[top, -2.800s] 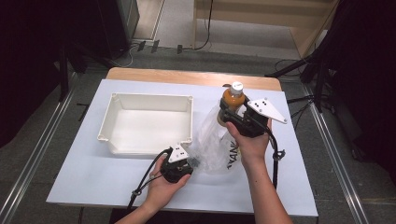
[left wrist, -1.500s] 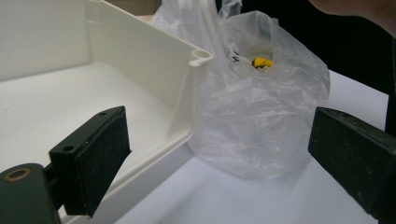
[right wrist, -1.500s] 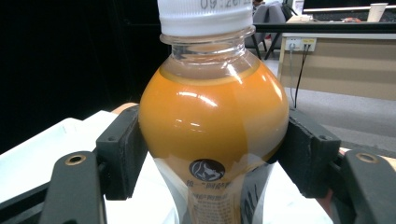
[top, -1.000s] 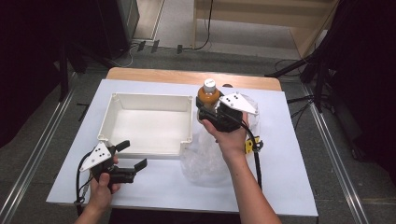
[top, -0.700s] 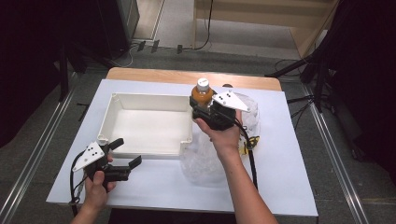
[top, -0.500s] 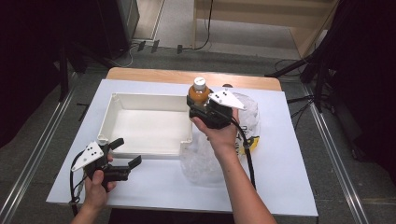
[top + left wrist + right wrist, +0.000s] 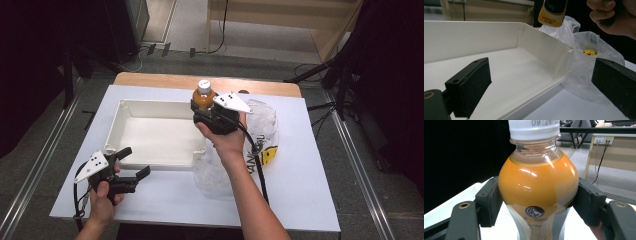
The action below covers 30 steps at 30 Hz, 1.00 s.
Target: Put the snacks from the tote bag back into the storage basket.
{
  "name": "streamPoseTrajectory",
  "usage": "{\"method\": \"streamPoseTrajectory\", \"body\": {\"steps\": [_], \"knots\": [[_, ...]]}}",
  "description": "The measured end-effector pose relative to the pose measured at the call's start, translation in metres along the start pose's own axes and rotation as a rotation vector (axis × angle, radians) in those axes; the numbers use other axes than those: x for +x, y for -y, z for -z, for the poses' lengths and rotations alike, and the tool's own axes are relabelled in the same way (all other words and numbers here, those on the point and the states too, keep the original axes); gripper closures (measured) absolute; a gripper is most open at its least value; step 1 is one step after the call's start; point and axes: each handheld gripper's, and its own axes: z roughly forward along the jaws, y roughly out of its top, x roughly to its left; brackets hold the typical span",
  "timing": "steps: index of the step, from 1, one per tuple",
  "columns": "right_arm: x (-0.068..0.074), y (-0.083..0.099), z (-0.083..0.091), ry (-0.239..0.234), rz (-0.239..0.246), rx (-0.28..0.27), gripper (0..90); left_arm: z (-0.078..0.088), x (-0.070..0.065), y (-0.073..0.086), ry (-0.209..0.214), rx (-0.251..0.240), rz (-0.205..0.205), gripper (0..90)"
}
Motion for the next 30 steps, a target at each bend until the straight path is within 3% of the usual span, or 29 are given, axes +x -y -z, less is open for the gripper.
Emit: {"method": "streamPoseTrajectory", "body": {"steps": [30], "knots": [[0.012, 0.011, -0.022, -0.02, 0.001, 0.026, 31.2, 0.0, 0.0, -0.001, 0.004, -0.004, 0.001, 2.3]]}}
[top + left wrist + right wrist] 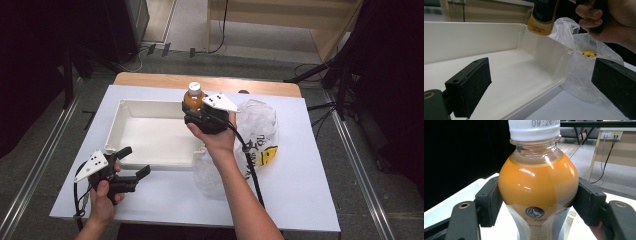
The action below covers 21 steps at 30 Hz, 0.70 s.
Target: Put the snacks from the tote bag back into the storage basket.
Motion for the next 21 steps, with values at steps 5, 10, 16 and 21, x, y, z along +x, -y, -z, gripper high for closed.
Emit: {"method": "streamPoseTrajectory", "body": {"steps": [5, 10, 16, 21], "knots": [[0.001, 0.003, -0.003, 0.0, 0.001, 0.007, 31.2, 0.0, 0.0, 0.0, -0.001, -0.001, 0.003, 2.3], [0.003, 0.007, -0.006, 0.007, 0.002, 0.019, 31.2, 0.0, 0.001, 0.0, 0.003, -0.003, 0.009, 2.3], [0.001, 0.012, -0.008, 0.01, 0.004, 0.028, 31.2, 0.001, 0.002, 0.0, 0.005, -0.006, 0.012, 2.3], [0.0, 0.016, -0.009, 0.014, 0.003, 0.032, 31.2, 0.001, 0.002, 0.0, 0.011, -0.009, 0.014, 2.3]]}}
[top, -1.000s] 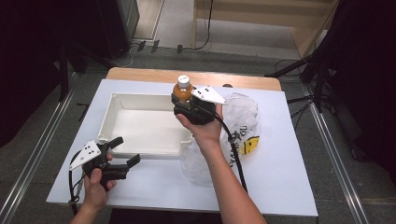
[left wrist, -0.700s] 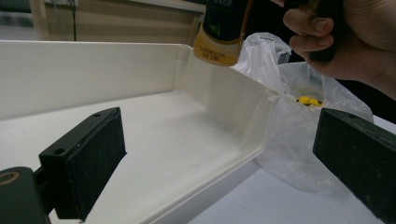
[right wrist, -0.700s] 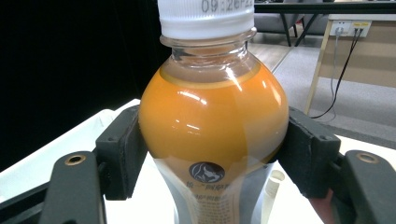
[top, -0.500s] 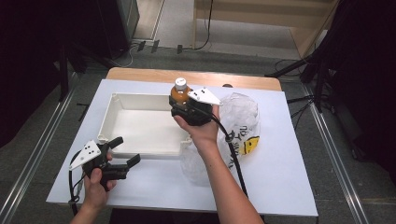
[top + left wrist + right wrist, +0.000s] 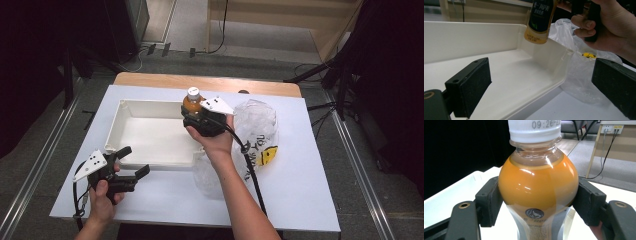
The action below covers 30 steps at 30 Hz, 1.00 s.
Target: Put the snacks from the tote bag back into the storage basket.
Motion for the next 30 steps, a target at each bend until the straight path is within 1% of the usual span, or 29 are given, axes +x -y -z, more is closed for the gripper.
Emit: {"method": "streamPoseTrajectory", "body": {"steps": [1, 7, 10, 14, 23, 28, 30], "knots": [[0.0, 0.002, 0.0, 0.0, -0.006, 0.002, 31.2, 0.0, 0.0, 0.0, 0.006, 0.0, -0.003, 2.3], [-0.001, 0.008, -0.003, -0.002, 0.002, 0.014, 31.2, -0.001, 0.0, 0.0, 0.007, 0.002, -0.003, 2.3], [-0.001, 0.011, -0.004, 0.0, -0.005, 0.018, 31.2, 0.0, 0.0, 0.0, 0.01, -0.001, -0.003, 2.3], [-0.003, 0.016, -0.006, 0.003, 0.002, 0.032, 31.2, 0.001, 0.001, 0.0, 0.013, -0.006, -0.003, 2.3], [-0.006, 0.026, -0.01, 0.006, -0.002, 0.056, 31.2, 0.001, 0.001, 0.0, 0.011, -0.004, -0.001, 2.3], [-0.007, 0.034, -0.014, 0.011, 0.007, 0.079, 31.2, 0.0, 0.002, 0.0, 0.008, -0.002, 0.0, 2.3], [-0.007, 0.036, -0.015, 0.012, 0.004, 0.087, 31.2, 0.0, 0.002, 0.0, 0.008, 0.0, 0.001, 2.3]]}}
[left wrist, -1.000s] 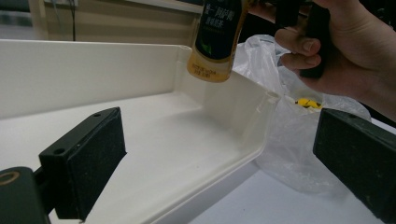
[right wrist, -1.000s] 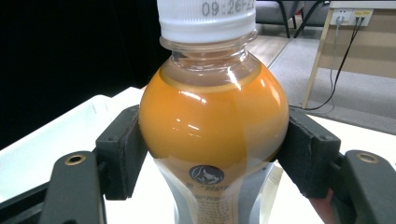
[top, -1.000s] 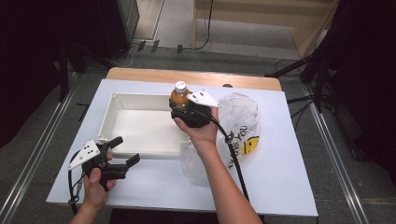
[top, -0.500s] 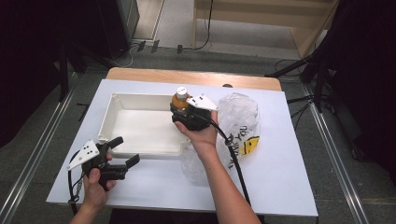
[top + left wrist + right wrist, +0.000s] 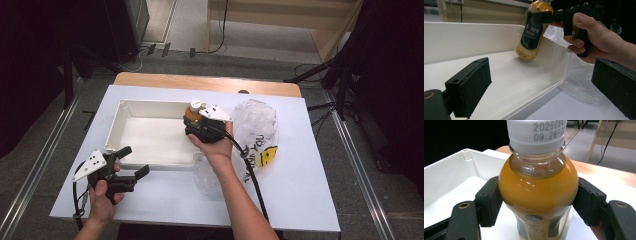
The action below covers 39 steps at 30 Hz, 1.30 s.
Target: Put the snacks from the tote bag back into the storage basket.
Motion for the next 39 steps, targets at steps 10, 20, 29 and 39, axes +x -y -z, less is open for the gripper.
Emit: {"method": "streamPoseTrajectory", "body": {"steps": [10, 20, 29, 39], "knots": [[0.001, 0.01, -0.008, 0.014, 0.01, 0.032, 31.2, 0.0, 0.0, 0.0, -0.005, 0.0, -0.001, 2.3], [-0.001, 0.01, -0.007, -0.02, 0.003, 0.039, 29.6, 0.0, 0.0, 0.0, -0.005, 0.005, -0.006, 2.3], [-0.006, -0.004, 0.013, -0.051, -0.018, -0.012, 25.7, -0.001, 0.0, 0.001, -0.003, 0.003, -0.002, 2.3], [-0.023, -0.013, 0.045, -0.029, -0.021, -0.065, 27.2, -0.002, 0.002, 0.001, -0.011, 0.007, -0.004, 2.3]]}}
